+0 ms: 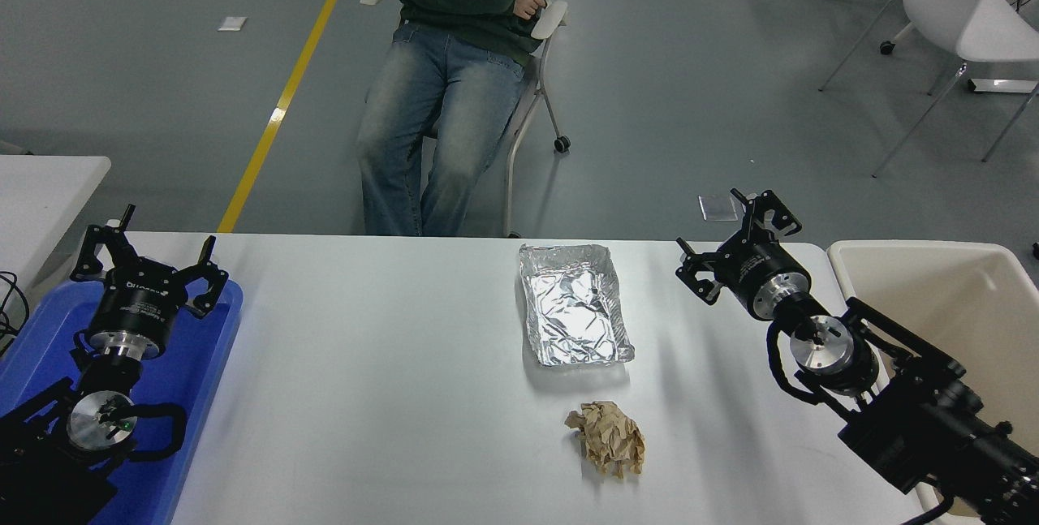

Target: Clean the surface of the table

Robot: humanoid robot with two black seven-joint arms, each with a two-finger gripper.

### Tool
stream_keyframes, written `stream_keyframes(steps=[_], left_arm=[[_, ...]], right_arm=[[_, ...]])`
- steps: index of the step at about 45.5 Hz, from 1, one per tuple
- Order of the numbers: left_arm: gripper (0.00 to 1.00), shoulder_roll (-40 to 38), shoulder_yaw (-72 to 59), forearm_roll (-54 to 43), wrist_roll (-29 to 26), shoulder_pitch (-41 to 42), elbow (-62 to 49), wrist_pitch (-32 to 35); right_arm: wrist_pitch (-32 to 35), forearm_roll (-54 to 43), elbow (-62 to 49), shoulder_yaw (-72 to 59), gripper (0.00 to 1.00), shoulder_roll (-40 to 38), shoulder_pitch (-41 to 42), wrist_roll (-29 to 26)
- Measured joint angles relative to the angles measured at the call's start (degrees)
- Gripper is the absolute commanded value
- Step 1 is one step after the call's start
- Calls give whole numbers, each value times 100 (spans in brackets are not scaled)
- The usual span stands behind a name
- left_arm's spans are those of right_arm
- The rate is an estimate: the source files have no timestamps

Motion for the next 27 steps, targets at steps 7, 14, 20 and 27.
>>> stream_keyframes(steps=[7, 14, 20, 27], left_arm=[[100, 0, -1, -1, 0, 0, 0, 0], [100, 0, -1, -1, 0, 0, 0, 0], [100, 0, -1, -1, 0, 0, 0, 0], [100, 0, -1, -1, 0, -1, 0, 0]], right_arm=[[6, -38, 0, -18, 100, -12, 26, 0], [16, -66, 0, -36, 100, -20, 61, 0], [30, -172, -1, -50, 100, -24, 91, 0], [36, -477, -1, -74, 100, -25, 118, 0]])
